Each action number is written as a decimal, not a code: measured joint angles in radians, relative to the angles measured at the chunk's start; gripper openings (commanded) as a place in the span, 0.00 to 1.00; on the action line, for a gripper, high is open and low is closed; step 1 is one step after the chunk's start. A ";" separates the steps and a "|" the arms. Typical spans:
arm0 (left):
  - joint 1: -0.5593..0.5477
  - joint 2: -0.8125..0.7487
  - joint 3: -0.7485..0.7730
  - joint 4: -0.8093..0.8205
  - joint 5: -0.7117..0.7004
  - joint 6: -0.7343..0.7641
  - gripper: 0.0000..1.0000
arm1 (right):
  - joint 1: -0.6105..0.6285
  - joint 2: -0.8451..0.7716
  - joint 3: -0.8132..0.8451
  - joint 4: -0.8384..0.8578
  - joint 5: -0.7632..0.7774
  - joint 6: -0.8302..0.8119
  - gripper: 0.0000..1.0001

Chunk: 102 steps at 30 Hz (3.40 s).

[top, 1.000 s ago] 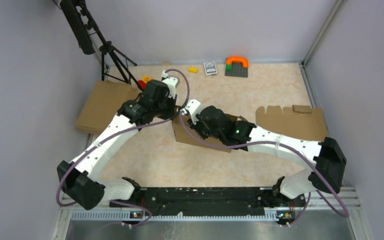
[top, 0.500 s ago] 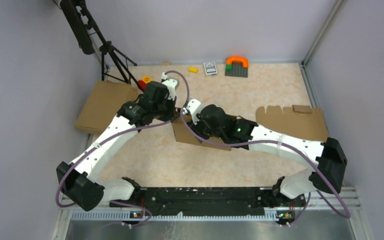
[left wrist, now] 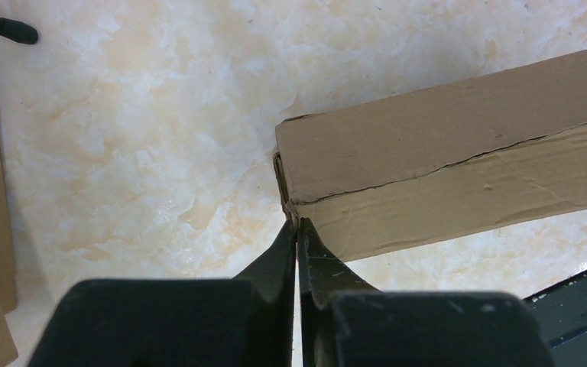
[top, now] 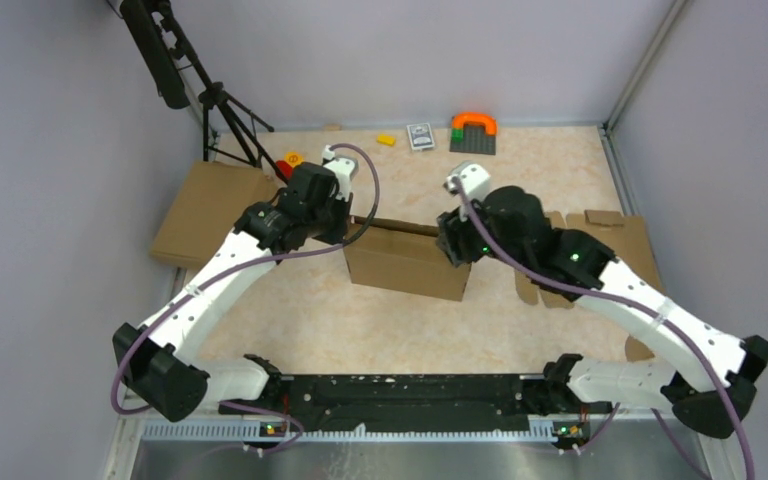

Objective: Fold the paper box

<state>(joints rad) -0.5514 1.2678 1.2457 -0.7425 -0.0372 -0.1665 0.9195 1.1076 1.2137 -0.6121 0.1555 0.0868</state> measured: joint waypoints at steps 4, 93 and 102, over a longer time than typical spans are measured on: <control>0.000 0.000 0.002 -0.006 -0.006 0.000 0.00 | -0.086 -0.072 0.012 -0.098 0.066 0.024 0.64; -0.022 -0.064 -0.027 -0.035 -0.114 -0.044 0.35 | -0.235 0.214 0.116 -0.268 0.013 0.212 0.10; -0.018 -0.013 -0.031 -0.009 -0.134 -0.051 0.00 | -0.235 0.285 0.205 -0.344 0.000 0.214 0.11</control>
<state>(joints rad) -0.5694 1.2552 1.2144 -0.7513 -0.1711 -0.2176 0.6842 1.3926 1.4185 -0.9558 0.1558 0.3004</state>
